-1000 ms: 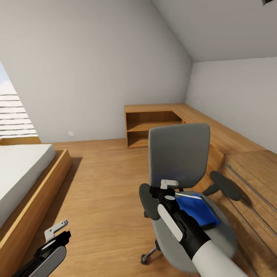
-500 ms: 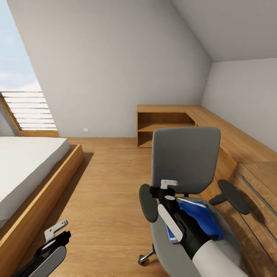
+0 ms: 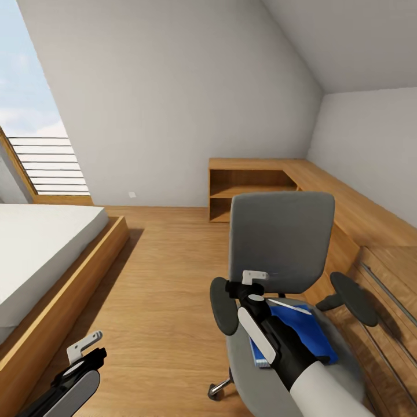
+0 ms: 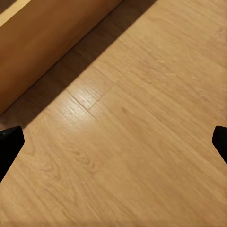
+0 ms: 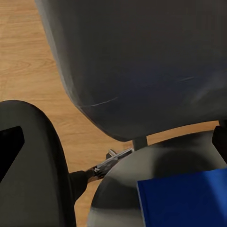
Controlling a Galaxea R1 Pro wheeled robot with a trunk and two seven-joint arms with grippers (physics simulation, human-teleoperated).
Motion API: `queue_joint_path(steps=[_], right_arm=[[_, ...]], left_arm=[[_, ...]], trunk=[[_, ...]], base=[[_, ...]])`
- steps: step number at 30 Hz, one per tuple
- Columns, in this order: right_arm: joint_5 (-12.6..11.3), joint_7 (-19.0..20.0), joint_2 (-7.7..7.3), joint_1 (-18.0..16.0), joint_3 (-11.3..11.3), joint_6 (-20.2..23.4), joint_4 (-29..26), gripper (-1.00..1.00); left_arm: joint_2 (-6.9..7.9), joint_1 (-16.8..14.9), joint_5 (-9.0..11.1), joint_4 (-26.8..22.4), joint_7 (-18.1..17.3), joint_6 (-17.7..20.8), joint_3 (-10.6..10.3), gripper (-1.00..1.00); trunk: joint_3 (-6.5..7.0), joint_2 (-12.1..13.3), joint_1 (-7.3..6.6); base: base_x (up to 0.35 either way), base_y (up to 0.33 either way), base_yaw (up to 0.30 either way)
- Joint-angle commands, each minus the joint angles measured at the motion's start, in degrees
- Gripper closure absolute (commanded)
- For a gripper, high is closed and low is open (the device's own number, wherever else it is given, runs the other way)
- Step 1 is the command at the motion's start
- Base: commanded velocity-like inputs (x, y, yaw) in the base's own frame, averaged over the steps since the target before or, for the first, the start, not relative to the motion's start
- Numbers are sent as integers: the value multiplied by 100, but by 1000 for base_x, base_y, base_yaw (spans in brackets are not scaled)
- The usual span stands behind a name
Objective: In the bedroom, organize the workspace by keeping the computer under the desk, ensuring the monitor is on the desk, placing the keyboard on the desk next to the monitor, placing the mouse on the desk next to the keyboard, moving the folder from the swivel chair onto the desk next to the mouse, stacking the notebook on top of the folder with the pen on top of the notebook, and positioning the swivel chair next to the desk.
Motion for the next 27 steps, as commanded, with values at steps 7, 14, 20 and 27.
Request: queue_joint_path(steps=[7,14,20,27], right_arm=[[-38,-46,-3,-6,13,17,-7,-100],[-38,-46,-3,-6,13,12,-5,-100],[-33,-46,-3,-6,13,9,1,-100],[98,72,-448,-9,-10,8,-14,-100]], left_arm=[[6,-7,4,-8,34,40,-14,-100],[6,-7,4,-8,34,40,-18,-100],[6,-7,4,-8,34,40,-18,-100],[14,-7,3,-8,18,-276,-11,-100]], trunk=[[-6,-3,0],[-6,-3,0],[-6,-3,0],[-6,-3,0]], base=[[0,-34,0],[0,-230,0],[0,-81,0],[0,-173,0]])
